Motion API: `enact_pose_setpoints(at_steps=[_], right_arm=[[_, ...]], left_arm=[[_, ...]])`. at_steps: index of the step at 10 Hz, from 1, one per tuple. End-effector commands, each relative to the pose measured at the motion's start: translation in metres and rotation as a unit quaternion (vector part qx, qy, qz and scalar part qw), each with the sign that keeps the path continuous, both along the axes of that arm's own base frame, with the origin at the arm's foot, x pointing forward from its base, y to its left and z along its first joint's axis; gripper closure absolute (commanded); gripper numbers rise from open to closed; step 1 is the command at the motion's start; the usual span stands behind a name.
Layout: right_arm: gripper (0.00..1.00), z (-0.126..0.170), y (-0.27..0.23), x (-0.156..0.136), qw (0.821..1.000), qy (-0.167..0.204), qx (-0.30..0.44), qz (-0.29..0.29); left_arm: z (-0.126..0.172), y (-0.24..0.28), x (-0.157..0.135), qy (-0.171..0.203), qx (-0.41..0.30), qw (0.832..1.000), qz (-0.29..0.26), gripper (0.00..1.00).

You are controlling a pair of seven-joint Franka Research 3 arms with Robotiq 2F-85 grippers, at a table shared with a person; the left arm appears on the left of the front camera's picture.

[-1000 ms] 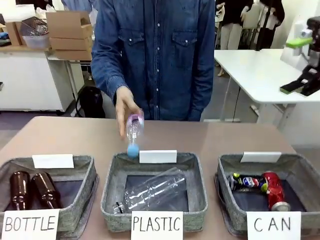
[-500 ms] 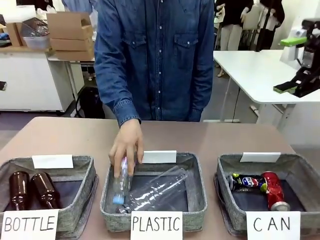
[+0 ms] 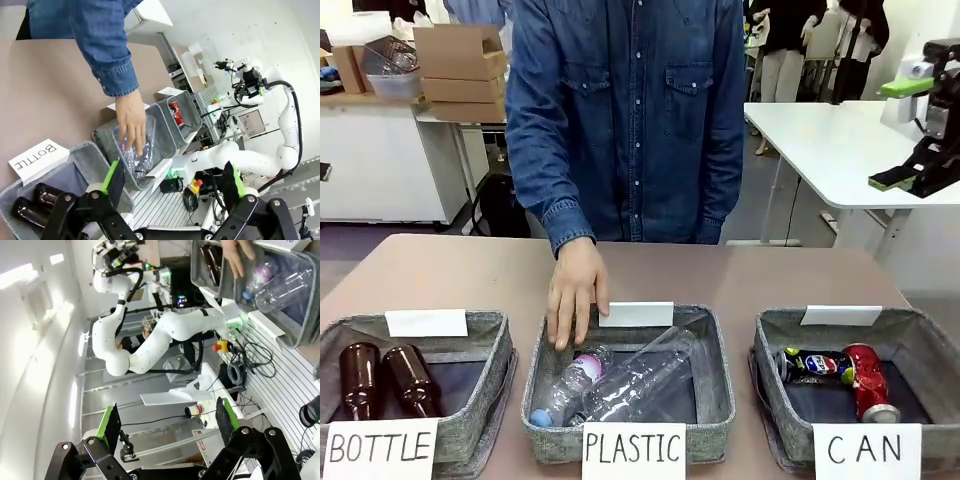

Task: Sort the can waste into the basket.
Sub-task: Pick up the can waste from the table and place it in the right Fabric basket.

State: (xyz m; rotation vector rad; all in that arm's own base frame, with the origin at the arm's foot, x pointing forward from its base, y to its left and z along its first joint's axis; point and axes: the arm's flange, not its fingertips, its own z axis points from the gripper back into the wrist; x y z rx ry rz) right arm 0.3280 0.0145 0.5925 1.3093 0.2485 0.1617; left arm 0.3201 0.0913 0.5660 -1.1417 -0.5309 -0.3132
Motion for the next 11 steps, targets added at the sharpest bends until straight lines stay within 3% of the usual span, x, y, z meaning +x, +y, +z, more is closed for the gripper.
enact_pose_setpoints(at_steps=[1, 11], right_arm=[[0.0, 0.0014, -0.0023, 0.0015, 1.0, -0.009, -0.004, 0.008], [0.0, 0.0014, -0.0023, 0.0015, 1.0, -0.009, -0.004, 0.008]], left_arm=[[0.0015, 0.0014, -0.0009, 0.0, 0.005, 1.0, -0.006, 0.0], [0.0015, 0.0014, -0.0009, 0.0, 0.005, 1.0, -0.006, 0.0]])
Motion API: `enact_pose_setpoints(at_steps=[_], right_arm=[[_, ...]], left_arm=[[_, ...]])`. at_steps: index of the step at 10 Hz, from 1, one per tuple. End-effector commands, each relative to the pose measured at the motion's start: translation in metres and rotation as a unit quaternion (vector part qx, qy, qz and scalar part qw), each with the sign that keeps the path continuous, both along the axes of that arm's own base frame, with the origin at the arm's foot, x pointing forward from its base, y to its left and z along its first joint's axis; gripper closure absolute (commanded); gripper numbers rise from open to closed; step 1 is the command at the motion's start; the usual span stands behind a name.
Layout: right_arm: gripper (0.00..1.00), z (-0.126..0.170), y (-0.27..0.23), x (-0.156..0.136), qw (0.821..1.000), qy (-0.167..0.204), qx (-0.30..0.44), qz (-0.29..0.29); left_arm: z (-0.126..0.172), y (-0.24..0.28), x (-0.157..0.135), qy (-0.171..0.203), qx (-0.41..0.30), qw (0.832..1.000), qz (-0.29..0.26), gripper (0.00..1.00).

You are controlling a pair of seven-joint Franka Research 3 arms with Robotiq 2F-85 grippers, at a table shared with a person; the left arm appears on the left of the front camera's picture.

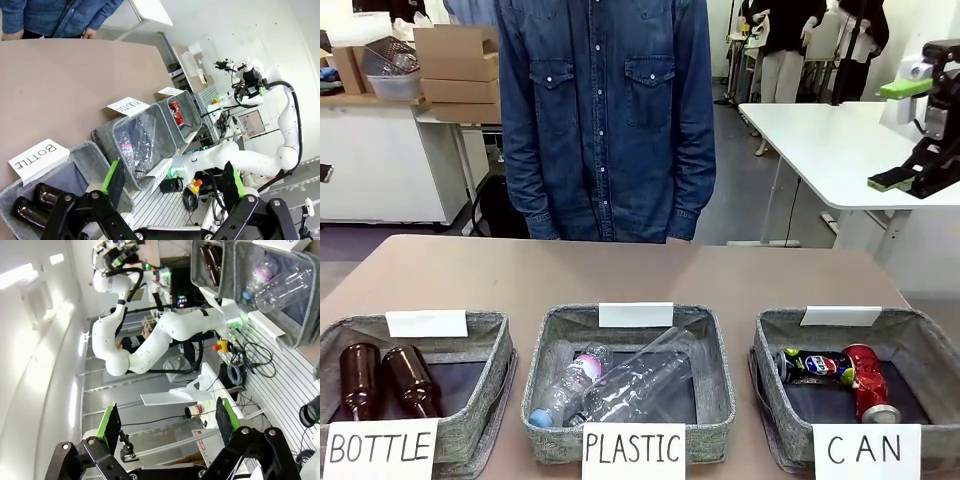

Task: Sort the can waste into the basket.
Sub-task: Pick up the can waste from the table and place it in the right Fabric basket.

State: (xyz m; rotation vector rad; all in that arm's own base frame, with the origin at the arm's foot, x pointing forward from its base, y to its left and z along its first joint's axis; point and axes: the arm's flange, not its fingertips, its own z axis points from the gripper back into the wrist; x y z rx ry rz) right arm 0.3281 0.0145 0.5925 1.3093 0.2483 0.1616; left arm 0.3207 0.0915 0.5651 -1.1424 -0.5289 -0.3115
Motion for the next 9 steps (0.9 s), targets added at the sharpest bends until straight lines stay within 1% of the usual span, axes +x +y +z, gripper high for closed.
enact_pose_setpoints(at_steps=[1, 9], right_arm=[[0.0, 0.0015, -0.0023, 0.0015, 1.0, -0.009, -0.004, 0.008], [0.0, 0.0015, -0.0023, 0.0015, 1.0, -0.009, -0.004, 0.008]], left_arm=[[0.0023, 0.0012, -0.0014, -0.001, 0.005, 1.0, -0.006, 0.0], [0.0023, 0.0012, -0.0014, -0.001, 0.005, 1.0, -0.006, 0.0]])
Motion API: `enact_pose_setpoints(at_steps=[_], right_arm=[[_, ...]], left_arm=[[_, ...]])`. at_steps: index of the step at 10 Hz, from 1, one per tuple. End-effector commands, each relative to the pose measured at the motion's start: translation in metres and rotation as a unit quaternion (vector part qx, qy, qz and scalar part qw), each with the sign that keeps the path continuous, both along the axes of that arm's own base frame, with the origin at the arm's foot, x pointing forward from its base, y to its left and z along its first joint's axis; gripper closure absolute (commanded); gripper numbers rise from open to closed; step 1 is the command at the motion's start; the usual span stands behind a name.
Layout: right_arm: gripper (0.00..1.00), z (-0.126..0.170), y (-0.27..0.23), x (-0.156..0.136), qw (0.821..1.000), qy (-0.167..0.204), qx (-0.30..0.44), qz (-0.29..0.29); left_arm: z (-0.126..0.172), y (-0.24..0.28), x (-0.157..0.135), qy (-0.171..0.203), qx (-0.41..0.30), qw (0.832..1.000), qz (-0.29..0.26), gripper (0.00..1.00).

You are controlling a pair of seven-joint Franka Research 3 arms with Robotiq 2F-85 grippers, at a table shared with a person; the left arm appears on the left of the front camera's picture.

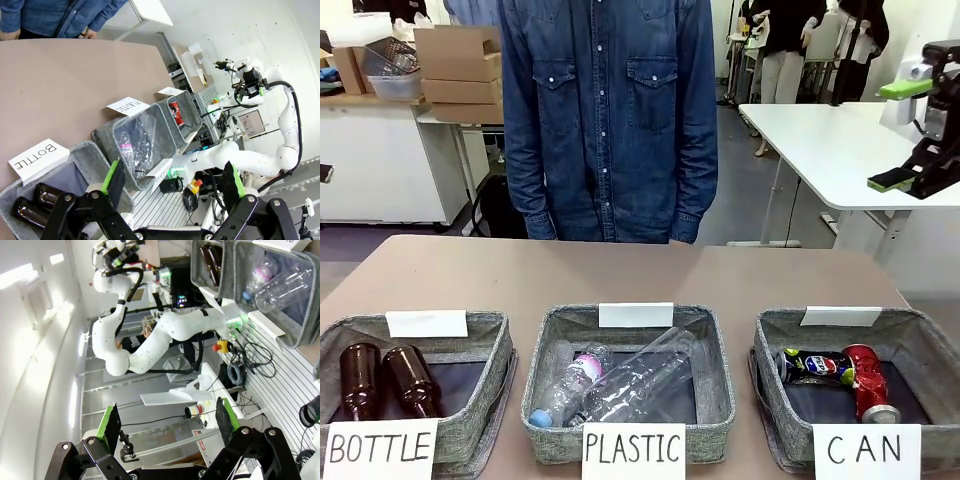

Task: Sort the can waste into the basket.
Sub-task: Pick up the can waste from the table and place it in the right Fabric basket.

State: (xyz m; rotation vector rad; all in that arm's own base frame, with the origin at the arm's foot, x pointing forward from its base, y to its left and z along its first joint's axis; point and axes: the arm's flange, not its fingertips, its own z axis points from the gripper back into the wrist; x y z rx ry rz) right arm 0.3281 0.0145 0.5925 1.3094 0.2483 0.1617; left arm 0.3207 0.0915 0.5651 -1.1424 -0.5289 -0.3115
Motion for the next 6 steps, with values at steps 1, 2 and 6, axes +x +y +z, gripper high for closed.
enact_pose_setpoints(at_steps=[1, 2, 6], right_arm=[[0.0, 0.0015, -0.0023, 0.0015, 1.0, -0.009, -0.004, 0.008], [0.0, 0.0015, -0.0023, 0.0015, 1.0, -0.009, -0.004, 0.008], [0.0, 0.0015, -0.0023, 0.0015, 1.0, -0.009, -0.004, 0.008]], left_arm=[[0.0023, 0.0011, -0.0014, -0.001, 0.005, 1.0, -0.006, 0.0], [0.0023, 0.0011, -0.0014, -0.001, 0.005, 1.0, -0.006, 0.0], [0.0023, 0.0011, -0.0014, -0.001, 0.005, 1.0, -0.006, 0.0]])
